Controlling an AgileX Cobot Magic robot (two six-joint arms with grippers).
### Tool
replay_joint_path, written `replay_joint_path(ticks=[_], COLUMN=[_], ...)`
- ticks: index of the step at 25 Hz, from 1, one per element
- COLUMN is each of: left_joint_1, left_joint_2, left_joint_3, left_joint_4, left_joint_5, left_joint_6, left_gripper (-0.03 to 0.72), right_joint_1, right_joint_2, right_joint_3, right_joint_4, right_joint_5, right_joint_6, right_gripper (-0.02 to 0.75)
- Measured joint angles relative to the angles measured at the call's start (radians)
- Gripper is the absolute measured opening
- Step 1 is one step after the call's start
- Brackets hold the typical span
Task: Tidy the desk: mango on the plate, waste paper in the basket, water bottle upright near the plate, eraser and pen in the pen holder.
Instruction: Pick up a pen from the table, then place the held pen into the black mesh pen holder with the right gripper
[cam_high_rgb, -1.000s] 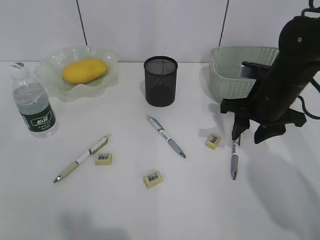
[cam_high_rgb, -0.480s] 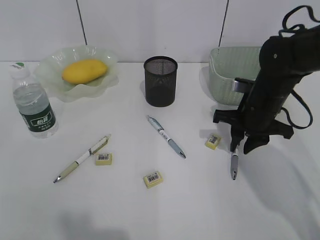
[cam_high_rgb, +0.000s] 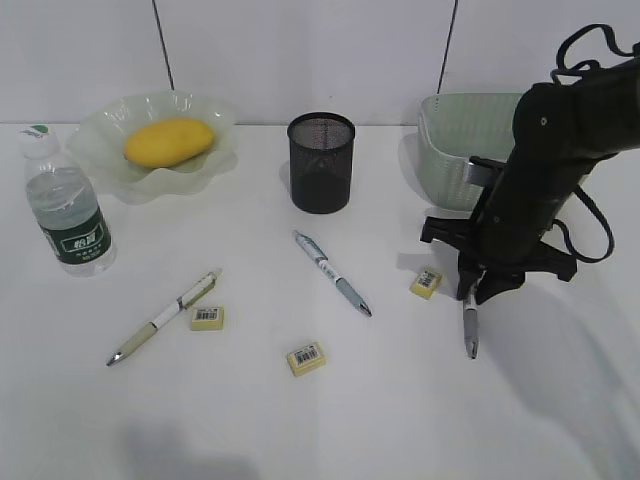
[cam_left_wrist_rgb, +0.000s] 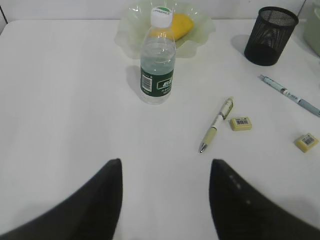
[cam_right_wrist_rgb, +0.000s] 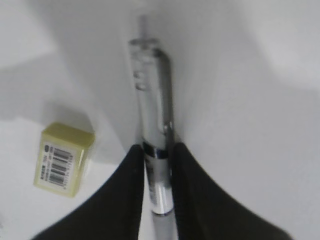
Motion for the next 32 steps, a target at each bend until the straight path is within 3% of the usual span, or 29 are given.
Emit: replay_joint_path(ticks=[3,16,26,32], left_joint_1=[0.000,0.000,0.000,0.000], left_joint_2=[0.000,0.000,0.000,0.000], left_joint_3=[0.000,0.000,0.000,0.000], left_joint_4=[0.000,0.000,0.000,0.000], left_joint_5=[0.000,0.000,0.000,0.000], left_joint_6=[0.000,0.000,0.000,0.000], left_gripper=[0.417,0.406,0.397,0.397], right_joint_1=[0.000,0.000,0.046,0.114], right_joint_2=[0.000,-0.064,-0.235,-0.235], right_joint_3=[0.000,-0.006,-0.049,-0.170], right_joint_4=[0.000,-0.002,0.296,0.334], right_joint_5=[-0.002,0.065,0.097,-0.101], right_joint_6=[0.008,-0.098,-0.425,-0.497], right_gripper=[0.124,0.118,0.118,0.117])
